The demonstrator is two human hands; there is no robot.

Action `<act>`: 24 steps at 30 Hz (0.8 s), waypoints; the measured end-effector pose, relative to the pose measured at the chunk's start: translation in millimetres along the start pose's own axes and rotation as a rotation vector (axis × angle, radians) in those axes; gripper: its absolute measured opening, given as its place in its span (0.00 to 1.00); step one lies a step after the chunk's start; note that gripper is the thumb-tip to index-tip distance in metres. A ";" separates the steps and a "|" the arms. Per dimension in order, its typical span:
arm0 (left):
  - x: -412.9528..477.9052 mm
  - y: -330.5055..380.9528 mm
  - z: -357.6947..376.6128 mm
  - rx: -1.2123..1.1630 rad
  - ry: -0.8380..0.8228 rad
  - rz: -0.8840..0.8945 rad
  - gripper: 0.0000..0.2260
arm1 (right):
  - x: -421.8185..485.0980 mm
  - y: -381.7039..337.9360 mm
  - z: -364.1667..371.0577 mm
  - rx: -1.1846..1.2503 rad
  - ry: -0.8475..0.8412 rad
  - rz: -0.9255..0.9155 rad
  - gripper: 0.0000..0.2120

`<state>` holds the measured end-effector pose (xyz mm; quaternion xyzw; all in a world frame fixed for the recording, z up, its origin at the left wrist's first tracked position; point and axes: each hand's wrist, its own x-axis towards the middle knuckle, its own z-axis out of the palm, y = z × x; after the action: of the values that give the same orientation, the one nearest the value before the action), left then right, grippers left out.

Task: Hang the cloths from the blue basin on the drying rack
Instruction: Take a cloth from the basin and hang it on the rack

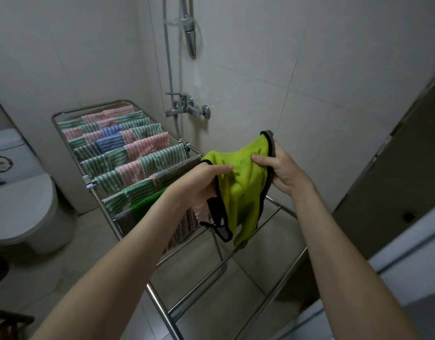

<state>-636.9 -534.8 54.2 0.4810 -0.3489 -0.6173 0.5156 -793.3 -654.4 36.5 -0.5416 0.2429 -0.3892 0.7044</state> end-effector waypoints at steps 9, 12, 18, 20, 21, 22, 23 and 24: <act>-24.1 0.0 -29.5 -0.100 0.046 -0.047 0.09 | 13.2 11.6 12.7 -0.105 -0.058 0.080 0.18; -26.4 3.8 -29.0 -0.169 -0.007 -0.017 0.10 | 16.3 7.9 11.6 -0.098 -0.030 0.058 0.17; -17.8 7.5 -18.8 -0.167 -0.055 0.012 0.09 | 21.9 -0.5 3.5 -0.104 0.031 -0.004 0.13; -15.4 5.6 -18.1 -0.161 -0.053 0.007 0.09 | 21.6 -0.4 1.0 -0.097 0.039 -0.002 0.14; -13.8 3.5 -19.1 -0.157 -0.055 0.009 0.09 | 21.4 0.1 0.1 -0.096 0.041 0.002 0.15; -13.6 2.0 -19.8 -0.154 -0.053 0.010 0.09 | 21.4 1.0 -0.6 -0.098 0.041 0.006 0.17; -13.4 -0.1 -22.2 -0.151 -0.046 0.008 0.09 | 21.6 2.9 -0.6 -0.102 0.045 0.015 0.19; -13.8 -1.5 -23.9 -0.147 -0.039 0.006 0.09 | 21.7 4.5 -0.6 -0.107 0.048 0.022 0.22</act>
<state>-614.5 -519.5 49.0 0.4286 -0.3139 -0.6491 0.5444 -780.0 -671.9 33.8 -0.5663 0.2862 -0.3806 0.6727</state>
